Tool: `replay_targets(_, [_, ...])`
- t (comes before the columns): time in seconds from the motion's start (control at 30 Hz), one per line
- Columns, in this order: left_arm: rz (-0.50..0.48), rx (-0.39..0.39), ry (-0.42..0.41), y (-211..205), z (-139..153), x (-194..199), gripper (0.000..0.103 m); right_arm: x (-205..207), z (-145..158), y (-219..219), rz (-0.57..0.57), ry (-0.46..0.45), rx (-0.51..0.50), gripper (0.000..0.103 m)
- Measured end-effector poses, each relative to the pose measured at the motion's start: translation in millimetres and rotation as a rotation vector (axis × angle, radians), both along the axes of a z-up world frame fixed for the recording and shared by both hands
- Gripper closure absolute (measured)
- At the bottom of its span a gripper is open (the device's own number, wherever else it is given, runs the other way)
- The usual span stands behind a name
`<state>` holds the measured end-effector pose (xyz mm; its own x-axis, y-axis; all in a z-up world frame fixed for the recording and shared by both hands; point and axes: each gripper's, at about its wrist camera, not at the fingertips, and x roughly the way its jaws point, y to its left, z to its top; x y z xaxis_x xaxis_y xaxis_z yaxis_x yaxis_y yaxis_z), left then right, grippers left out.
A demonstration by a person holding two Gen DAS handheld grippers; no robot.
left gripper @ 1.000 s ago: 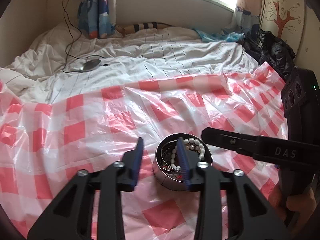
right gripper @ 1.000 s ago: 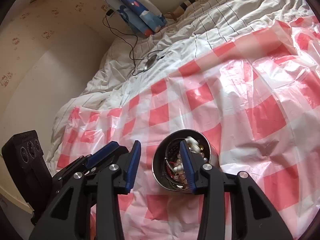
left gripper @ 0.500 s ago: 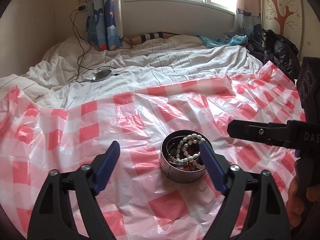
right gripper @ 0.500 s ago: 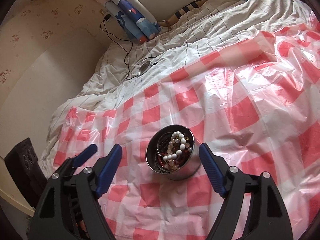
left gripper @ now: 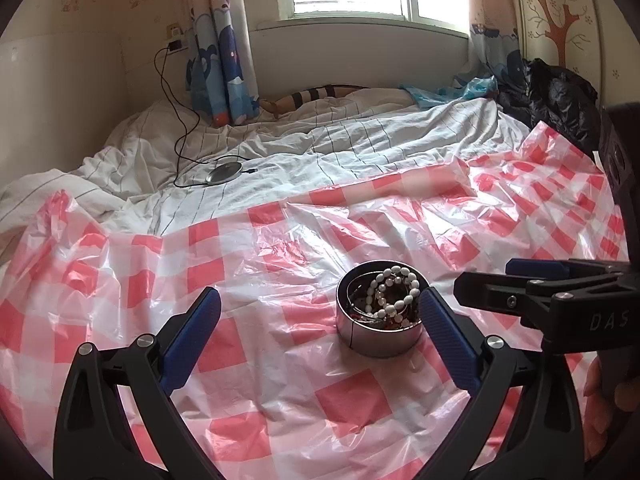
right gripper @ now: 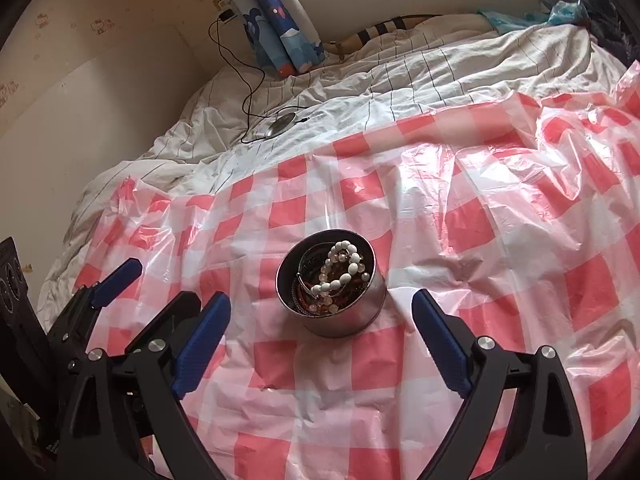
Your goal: Organize jewelry
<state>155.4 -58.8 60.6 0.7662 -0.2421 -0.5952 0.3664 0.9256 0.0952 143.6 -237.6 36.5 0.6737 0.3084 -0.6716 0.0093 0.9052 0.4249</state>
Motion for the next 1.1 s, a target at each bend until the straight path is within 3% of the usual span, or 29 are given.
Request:
replay_targets(0.33, [-0.002, 0.02, 0.032, 8, -4, -11, 0.008, -22, 16, -10, -0.089, -0.074, -0.034, 0.01])
replay_targets(0.5, [0.048, -0.033, 0.092, 24, -9, -3, 0.008, -23, 15, -12, -0.124, -0.067, -0.081, 0.008])
replay_targets(0.63, [0.092, -0.074, 0.149, 36, -17, 5, 0.008, -21, 8, -1, -0.099, -0.046, -0.159, 0.008])
replay_targets(0.8, [0.14, -0.057, 0.188, 46, -31, 11, 0.008, -20, -6, 22, -0.022, -0.015, -0.286, 0.008])
replay_targets(1.1, [0.125, -0.006, 0.189, 56, -45, 4, 0.008, -27, -29, 21, 0.023, 0.041, -0.316, 0.008])
